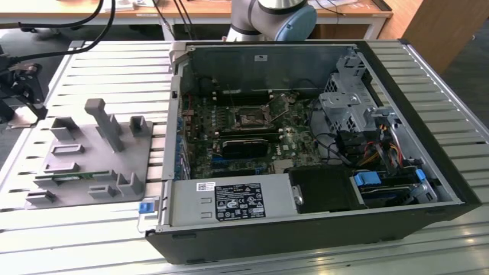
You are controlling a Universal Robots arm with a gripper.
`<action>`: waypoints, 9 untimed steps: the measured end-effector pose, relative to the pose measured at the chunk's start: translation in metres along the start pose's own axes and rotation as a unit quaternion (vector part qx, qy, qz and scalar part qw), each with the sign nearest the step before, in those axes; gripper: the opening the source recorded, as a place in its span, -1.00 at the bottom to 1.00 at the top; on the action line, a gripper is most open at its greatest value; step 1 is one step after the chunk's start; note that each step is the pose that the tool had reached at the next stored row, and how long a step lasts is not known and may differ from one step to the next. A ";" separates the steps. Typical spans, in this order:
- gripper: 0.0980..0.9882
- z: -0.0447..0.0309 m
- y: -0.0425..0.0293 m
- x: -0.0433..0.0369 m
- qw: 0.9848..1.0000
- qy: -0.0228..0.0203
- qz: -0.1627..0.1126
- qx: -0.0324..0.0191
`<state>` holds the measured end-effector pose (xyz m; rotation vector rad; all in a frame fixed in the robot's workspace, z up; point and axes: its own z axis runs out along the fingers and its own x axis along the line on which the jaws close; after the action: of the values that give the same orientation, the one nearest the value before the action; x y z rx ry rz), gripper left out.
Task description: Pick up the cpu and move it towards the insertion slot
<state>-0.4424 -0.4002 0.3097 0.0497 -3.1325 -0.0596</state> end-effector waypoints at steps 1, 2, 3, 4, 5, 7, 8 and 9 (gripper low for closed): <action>0.00 -0.0002 0.0000 0.0000 1.000 0.000 0.000 0.000; 0.00 -0.0006 0.0000 0.0000 1.000 0.000 0.000 0.000; 0.00 -0.0009 0.0000 0.0000 1.000 0.000 0.000 0.000; 0.00 -0.0013 0.0000 0.0000 1.000 0.000 0.000 0.000; 0.00 -0.0017 0.0001 0.0000 1.000 0.000 0.000 0.000; 0.00 -0.0026 0.0001 0.0000 1.000 0.000 0.000 0.000; 0.00 -0.0029 0.0001 0.0000 1.000 0.000 0.000 0.000; 0.00 -0.0032 0.0001 0.0000 1.000 0.000 0.000 0.000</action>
<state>-0.4424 -0.4002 0.3130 0.0498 -3.1326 -0.0598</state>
